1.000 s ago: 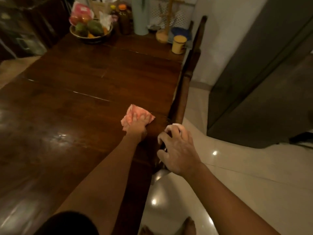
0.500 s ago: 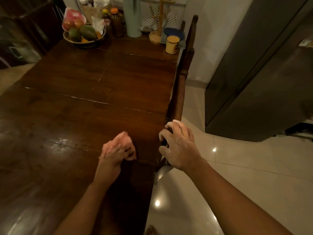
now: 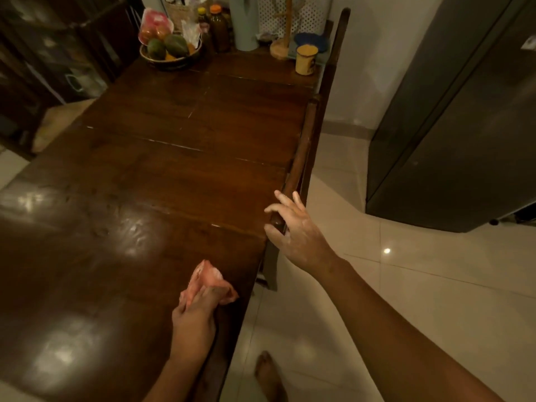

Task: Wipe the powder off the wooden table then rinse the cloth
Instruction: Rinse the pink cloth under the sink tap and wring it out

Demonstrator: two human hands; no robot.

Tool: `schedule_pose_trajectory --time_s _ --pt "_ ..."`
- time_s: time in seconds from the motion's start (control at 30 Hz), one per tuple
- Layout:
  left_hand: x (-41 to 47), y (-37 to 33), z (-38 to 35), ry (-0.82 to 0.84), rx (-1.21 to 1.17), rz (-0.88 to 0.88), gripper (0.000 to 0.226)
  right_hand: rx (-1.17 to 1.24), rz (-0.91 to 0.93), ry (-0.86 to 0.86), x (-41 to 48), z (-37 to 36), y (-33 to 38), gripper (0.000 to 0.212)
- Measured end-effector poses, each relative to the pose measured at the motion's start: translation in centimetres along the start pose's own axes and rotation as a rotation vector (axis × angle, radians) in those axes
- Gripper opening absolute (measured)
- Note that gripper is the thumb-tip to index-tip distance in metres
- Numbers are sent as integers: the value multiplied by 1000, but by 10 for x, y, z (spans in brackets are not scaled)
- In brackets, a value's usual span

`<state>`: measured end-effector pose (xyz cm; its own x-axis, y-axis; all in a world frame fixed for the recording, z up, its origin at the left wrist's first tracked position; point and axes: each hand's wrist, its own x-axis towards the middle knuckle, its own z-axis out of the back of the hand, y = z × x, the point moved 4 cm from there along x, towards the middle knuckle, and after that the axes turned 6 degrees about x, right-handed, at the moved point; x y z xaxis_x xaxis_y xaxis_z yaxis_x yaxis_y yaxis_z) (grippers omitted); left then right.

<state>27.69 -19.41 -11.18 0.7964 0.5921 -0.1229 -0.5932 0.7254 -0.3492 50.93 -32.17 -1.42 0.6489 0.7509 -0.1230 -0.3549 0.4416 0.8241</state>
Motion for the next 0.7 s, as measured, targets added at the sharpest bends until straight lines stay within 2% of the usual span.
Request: schedule_pose_trajectory --time_s 0.07,0.1,0.13,0.2,0.27,0.37,0.43,0.5,0.6,0.7 --pt "-21 -10 6 -21 -33 29 58 50 -32 43 -29 6 -7 60" --pt "-28 -10 5 -16 -65 101 56 50 -56 44 -45 12 -12 60" --pt "-35 -14 6 5 -142 194 50 60 -79 43 -63 20 -16 51" --pt "-50 -33 10 17 -469 320 39 89 -116 48 -103 37 -26 33" --pt "-67 -76 24 11 -790 338 31 128 -138 55 -145 56 -36 30" --pt "-95 -171 49 45 -1053 216 22 179 -133 84 -206 91 -43 21" --pt "-115 -233 56 66 -1176 173 25 236 -159 102 -246 115 -45 31" --pt "-132 -295 57 104 -1287 120 29 316 -189 76 -283 141 -48 51" --pt "-160 -388 54 273 -1392 -7 28 512 -177 -66 -335 192 -59 69" --pt "-187 -472 54 459 -1402 -124 27 602 -159 -273 -387 248 -70 64"
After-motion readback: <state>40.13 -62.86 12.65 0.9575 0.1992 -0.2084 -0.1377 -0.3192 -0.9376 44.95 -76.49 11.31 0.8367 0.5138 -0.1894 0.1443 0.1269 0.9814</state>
